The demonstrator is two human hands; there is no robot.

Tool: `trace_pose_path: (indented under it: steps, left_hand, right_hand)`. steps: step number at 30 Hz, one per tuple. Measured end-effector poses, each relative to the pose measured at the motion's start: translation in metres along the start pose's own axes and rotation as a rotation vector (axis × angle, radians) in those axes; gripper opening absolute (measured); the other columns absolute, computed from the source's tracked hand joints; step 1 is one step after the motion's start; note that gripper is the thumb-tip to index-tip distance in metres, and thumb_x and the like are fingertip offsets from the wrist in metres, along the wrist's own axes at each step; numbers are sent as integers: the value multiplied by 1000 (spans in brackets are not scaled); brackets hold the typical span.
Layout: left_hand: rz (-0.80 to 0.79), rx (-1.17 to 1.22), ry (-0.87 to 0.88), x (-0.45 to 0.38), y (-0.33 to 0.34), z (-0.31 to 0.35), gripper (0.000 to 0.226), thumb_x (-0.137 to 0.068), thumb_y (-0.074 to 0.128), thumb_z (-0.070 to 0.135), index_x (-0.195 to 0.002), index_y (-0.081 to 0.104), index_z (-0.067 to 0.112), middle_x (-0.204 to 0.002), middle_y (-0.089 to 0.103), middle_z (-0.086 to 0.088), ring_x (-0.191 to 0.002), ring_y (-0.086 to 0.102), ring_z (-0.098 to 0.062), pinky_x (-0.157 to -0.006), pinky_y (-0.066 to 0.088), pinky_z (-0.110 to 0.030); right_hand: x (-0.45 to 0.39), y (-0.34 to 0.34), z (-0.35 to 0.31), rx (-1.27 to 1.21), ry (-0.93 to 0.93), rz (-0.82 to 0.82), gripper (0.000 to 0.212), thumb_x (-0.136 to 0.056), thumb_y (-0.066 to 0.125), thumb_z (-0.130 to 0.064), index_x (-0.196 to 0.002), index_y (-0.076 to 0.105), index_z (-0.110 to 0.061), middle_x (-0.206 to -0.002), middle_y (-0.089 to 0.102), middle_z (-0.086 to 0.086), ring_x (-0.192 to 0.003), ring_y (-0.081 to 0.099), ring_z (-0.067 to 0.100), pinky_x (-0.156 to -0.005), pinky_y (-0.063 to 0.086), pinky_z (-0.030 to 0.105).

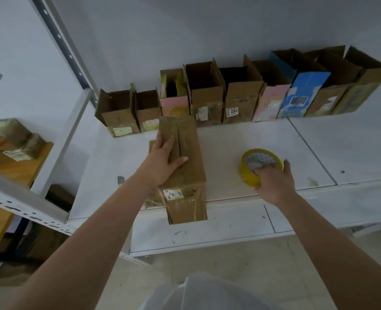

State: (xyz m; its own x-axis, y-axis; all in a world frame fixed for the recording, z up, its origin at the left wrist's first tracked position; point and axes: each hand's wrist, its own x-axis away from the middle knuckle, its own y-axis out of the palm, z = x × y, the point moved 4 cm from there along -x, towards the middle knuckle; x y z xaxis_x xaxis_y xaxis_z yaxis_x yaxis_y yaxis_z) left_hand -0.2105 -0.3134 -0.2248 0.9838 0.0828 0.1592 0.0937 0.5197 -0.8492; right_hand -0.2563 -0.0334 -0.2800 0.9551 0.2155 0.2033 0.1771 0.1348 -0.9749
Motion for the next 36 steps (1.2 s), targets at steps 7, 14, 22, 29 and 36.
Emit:
trace_pose_path:
  steps: [7, 14, 22, 29, 36]
  left_hand:
    - [108, -217, 72, -8, -17, 16, 64, -94, 51, 51, -147, 36, 18, -158, 23, -12, -148, 10, -36, -118, 18, -53]
    - [254, 304, 207, 26, -41, 88, 68, -87, 25, 76, -80, 59, 17, -82, 65, -3, -89, 63, -26, -78, 50, -38]
    - [319, 229, 374, 31, -46, 103, 34, -85, 72, 39, -62, 51, 23, -53, 45, 12, -48, 41, -2, -52, 33, -22]
    - [585, 313, 227, 59, -57, 62, 41, -87, 68, 41, -57, 43, 27, -48, 43, 12, -47, 40, -3, -46, 32, -14]
    - [546, 320, -92, 95, -44, -18, 47, -85, 69, 41, -63, 51, 4, -61, 55, -20, -49, 39, -15, -53, 41, -30]
  right_hand:
    - [15, -47, 3, -356, -53, 172, 24, -88, 62, -45, -104, 60, -27, -114, 65, 0, -118, 54, 25, -118, 5, 47]
    - [44, -111, -18, -894, -308, 153, 16, -80, 77, -28, -84, 68, -15, -80, 67, 6, -80, 62, 26, -76, 50, 42]
    - [51, -128, -34, -952, -454, -14, 26, -77, 78, -32, -87, 70, -9, -80, 67, 11, -74, 66, 19, -67, 50, 34]
    - [39, -148, -23, -1187, -531, -50, 56, -50, 72, -80, -78, 76, -32, -65, 70, -4, -60, 66, 4, -53, 48, 11]
    - [20, -91, -18, -897, -325, -114, 65, -46, 62, -79, -74, 76, -22, -78, 71, 2, -76, 67, 19, -68, 53, 33]
